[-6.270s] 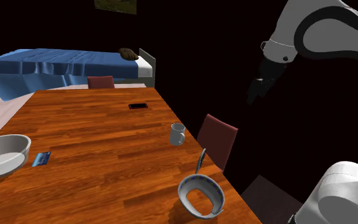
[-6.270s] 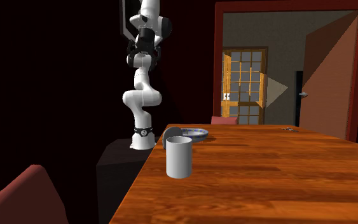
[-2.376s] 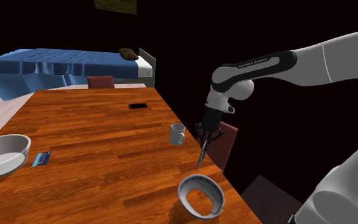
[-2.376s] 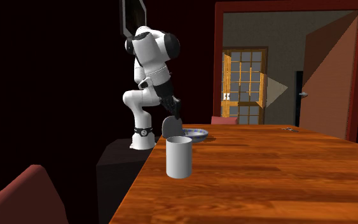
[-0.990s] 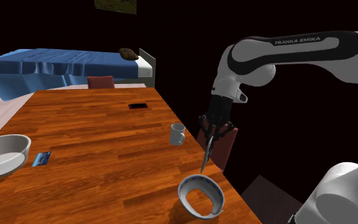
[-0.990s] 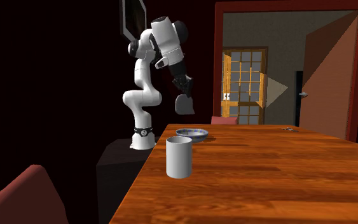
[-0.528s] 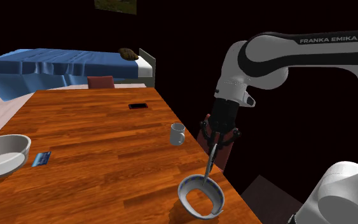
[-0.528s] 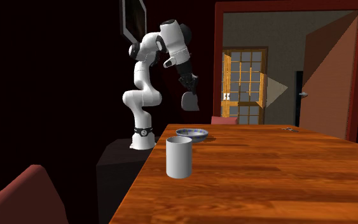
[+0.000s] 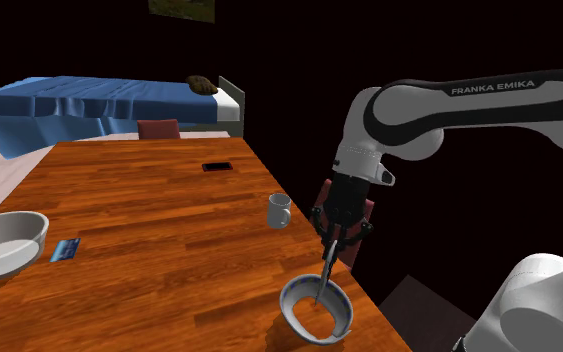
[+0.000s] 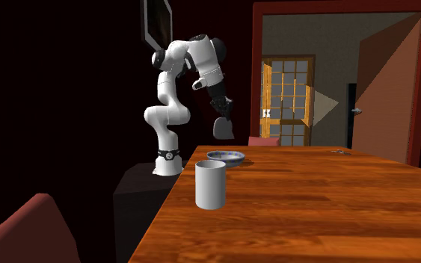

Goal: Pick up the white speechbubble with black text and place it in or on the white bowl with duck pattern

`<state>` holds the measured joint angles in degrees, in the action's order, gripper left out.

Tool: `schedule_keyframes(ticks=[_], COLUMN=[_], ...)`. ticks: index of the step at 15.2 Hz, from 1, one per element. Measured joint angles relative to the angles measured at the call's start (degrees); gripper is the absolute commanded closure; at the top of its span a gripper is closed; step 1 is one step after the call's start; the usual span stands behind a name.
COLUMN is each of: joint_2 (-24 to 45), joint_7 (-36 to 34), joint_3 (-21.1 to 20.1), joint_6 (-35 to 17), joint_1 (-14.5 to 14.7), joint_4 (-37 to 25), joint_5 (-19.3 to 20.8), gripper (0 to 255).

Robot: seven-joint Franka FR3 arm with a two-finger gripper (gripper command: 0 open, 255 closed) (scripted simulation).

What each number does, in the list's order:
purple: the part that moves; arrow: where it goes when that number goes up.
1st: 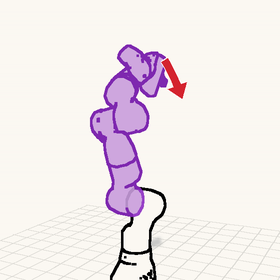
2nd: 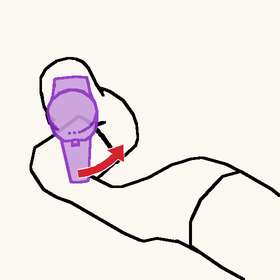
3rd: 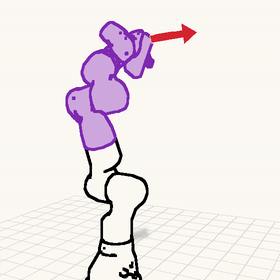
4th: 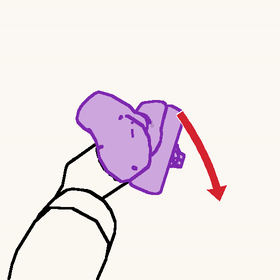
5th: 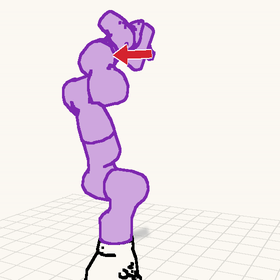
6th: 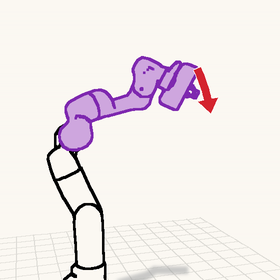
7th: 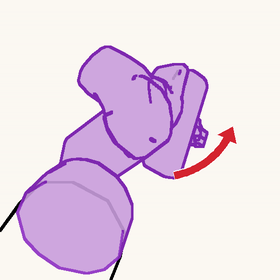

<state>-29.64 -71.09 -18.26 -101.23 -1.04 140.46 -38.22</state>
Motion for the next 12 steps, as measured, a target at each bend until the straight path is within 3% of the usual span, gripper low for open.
schedule_keyframes(ticks=[12], joint_2=[3.5], joint_7=[4.1], joint_3=[-2.2], joint_6=[-9.0], joint_1=[0.5], joint_4=[6.2], joint_5=[-2.4], gripper=[255])
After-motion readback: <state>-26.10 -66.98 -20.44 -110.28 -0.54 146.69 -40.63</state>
